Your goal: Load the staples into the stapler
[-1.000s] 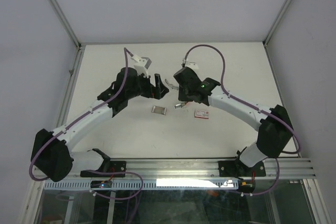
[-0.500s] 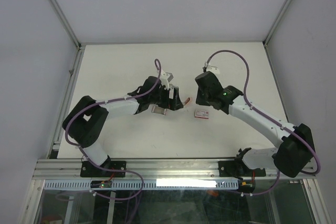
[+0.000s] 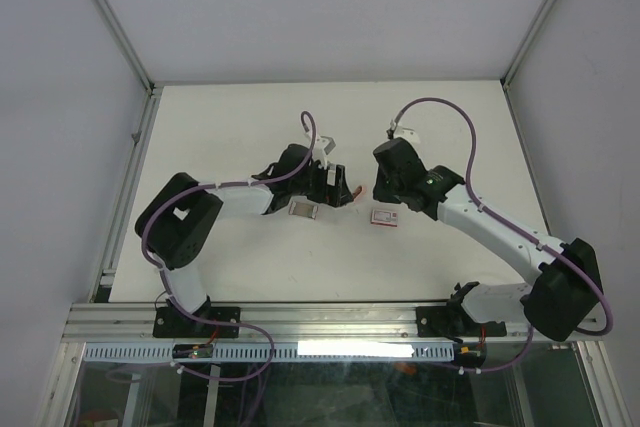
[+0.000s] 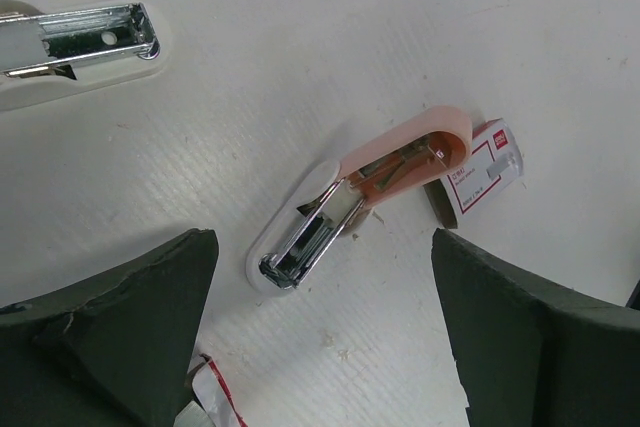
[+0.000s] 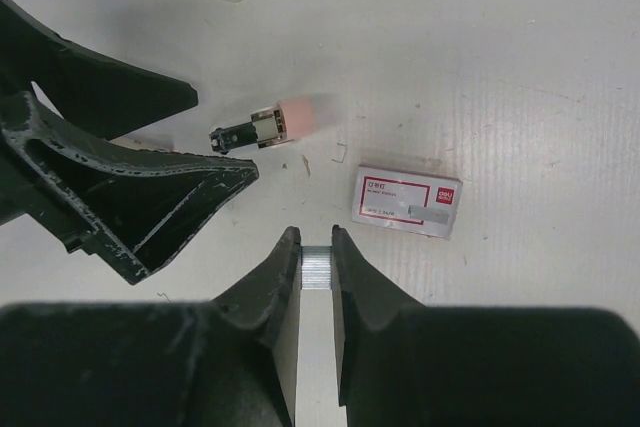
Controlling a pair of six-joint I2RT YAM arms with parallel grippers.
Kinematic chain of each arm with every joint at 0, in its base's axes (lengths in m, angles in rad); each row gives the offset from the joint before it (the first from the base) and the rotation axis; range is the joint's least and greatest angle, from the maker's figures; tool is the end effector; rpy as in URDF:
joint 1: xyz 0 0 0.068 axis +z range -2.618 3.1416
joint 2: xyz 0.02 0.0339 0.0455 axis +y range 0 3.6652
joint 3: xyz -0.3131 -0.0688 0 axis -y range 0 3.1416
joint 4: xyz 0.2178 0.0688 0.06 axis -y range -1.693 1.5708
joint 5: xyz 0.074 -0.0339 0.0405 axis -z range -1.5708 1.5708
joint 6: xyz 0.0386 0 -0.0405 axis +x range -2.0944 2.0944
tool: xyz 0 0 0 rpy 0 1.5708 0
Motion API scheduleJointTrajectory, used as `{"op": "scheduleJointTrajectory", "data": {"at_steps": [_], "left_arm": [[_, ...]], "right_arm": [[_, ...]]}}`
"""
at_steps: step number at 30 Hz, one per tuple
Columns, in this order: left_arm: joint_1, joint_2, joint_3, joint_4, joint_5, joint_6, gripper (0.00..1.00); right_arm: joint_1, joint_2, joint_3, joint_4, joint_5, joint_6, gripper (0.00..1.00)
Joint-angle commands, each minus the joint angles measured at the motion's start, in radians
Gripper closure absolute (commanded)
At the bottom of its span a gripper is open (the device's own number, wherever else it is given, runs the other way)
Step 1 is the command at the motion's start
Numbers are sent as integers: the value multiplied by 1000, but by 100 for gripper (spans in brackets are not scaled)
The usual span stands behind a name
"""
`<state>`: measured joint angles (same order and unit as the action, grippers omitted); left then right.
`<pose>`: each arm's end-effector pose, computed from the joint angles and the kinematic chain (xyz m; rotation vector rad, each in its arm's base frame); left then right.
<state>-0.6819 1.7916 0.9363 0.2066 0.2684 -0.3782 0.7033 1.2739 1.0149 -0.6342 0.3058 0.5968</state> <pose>0.2772 -0.2382 0.2268 0.5076 2.2825 -0.8577 0.1782 0.1359 0.3288 0.0024 2.4199 0.2189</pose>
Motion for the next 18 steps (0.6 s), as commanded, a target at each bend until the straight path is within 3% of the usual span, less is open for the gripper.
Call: {"op": "scheduleJointTrajectory", "data": {"at_steps": [1, 18], "left_arm": [[-11, 17, 26, 88, 33, 13, 8], [-58, 4, -66, 125, 46, -35, 10]], "right_arm": [[-4, -47, -5, 44, 0, 9, 85], [-3, -86, -41, 62, -6, 9, 84]]}}
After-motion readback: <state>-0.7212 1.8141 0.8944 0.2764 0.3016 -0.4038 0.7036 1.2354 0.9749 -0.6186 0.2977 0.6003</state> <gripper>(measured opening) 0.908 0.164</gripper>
